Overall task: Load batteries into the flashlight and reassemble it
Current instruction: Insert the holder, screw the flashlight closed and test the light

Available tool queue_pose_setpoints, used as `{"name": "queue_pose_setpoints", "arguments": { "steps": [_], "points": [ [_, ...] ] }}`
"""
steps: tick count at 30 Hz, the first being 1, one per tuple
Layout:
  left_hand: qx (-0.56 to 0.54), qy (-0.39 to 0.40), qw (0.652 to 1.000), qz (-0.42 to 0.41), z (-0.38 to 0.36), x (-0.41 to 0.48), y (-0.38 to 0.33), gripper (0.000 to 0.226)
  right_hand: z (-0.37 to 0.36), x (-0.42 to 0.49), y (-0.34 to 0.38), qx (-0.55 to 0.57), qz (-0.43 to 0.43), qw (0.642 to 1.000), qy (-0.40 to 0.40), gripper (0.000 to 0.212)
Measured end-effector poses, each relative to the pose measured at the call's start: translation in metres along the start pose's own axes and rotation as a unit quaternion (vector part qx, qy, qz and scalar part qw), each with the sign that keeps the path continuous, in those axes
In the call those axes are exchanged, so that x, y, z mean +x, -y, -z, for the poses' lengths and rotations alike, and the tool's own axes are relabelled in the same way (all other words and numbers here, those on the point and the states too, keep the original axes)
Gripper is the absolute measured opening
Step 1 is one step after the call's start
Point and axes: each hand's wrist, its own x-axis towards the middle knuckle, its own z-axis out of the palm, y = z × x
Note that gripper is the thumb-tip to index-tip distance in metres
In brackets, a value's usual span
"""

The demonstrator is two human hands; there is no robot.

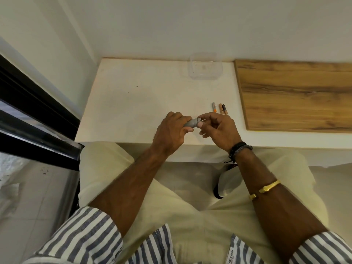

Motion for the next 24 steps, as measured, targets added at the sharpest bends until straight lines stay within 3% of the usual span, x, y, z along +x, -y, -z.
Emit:
{"name": "queue_pose_setpoints", "arguments": {
  "steps": [8,10,13,16,19,24],
  "points": [
    [0.003,0.011,0.999,-0.038,0.002,0.000,-0.009,0.030,-0.009,-0.001,0.006,-0.142,-0.051,0.986,-0.073,0.063],
    [0.000,0.009,0.999,-0.042,0.001,0.000,-0.009,0.030,-0.012,0.000,0.007,-0.132,-0.081,0.984,-0.086,0.069],
    [-0.007,0.003,1.000,-0.024,-0.001,0.000,-0.005,0.028,-0.008,-0.001,0.006,-0.039,-0.084,0.994,-0.058,0.053],
    [-0.015,0.002,1.000,0.006,-0.003,0.001,0.001,0.025,-0.001,-0.001,0.003,-0.003,-0.026,1.000,-0.004,0.028],
    [-0.016,0.006,1.000,0.021,-0.003,0.001,0.004,0.027,0.001,-0.001,-0.001,-0.034,0.020,0.999,0.005,0.028],
    [-0.007,0.003,1.000,-0.004,-0.002,0.001,0.002,0.022,-0.002,0.000,-0.002,-0.052,-0.002,0.999,-0.012,0.022]
  ]
}}
